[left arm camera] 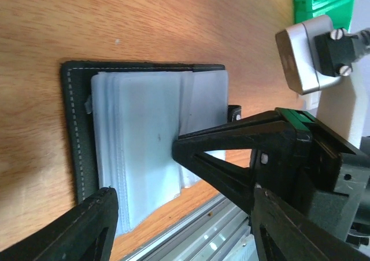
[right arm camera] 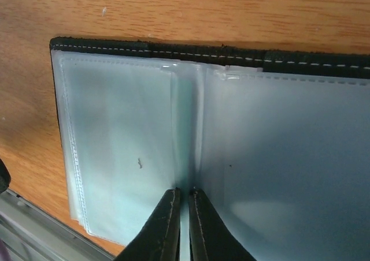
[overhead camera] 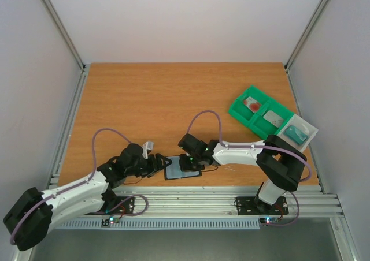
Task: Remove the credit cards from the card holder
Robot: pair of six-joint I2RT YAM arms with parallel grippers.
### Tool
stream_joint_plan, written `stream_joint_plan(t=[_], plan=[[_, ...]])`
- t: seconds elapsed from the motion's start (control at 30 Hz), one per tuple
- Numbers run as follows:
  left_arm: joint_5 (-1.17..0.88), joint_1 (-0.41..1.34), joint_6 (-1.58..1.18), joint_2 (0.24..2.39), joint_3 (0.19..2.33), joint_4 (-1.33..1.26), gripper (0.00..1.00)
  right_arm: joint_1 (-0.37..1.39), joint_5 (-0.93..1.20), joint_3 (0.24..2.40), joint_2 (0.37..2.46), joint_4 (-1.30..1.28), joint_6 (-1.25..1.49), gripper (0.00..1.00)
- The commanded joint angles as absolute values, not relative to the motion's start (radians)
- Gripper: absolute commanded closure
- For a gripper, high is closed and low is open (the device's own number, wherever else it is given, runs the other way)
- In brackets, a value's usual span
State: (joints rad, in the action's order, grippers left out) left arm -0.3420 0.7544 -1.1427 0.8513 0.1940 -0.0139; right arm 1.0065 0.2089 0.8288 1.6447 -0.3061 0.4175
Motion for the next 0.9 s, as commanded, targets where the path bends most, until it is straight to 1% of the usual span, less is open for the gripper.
stream_joint_plan(t=[0.0, 0.1, 0.57, 0.67, 0.77, 0.87], plan=[[-0.386, 0.756, -1.125, 0.885, 0.199, -0.148, 0.35, 1.015, 0.193, 0.801, 1.648, -0.269, 0.444, 0.96], [-0.397, 0.757, -1.119, 0.913, 0.21, -0.177, 0.33, 1.015, 0.199, 0.79, 1.646, -0.254, 0.45, 0.98], [-0.373, 0.757, -1.114, 1.017, 0.207, -0.252, 0.33, 1.015, 0.211, 0.762, 1.637, -0.218, 0.466, 0.98], [-0.375, 0.756, -1.115, 1.043, 0.206, -0.262, 0.34, 1.014, 0.21, 0.759, 1.638, -0.214, 0.467, 0.98], [-0.38, 0.755, -1.117, 1.068, 0.198, -0.293, 0.38, 1.014, 0.209, 0.755, 1.641, -0.21, 0.469, 0.98], [-0.383, 0.756, -1.12, 1.089, 0.199, -0.308, 0.4, 1.014, 0.214, 0.751, 1.641, -0.203, 0.471, 0.98]])
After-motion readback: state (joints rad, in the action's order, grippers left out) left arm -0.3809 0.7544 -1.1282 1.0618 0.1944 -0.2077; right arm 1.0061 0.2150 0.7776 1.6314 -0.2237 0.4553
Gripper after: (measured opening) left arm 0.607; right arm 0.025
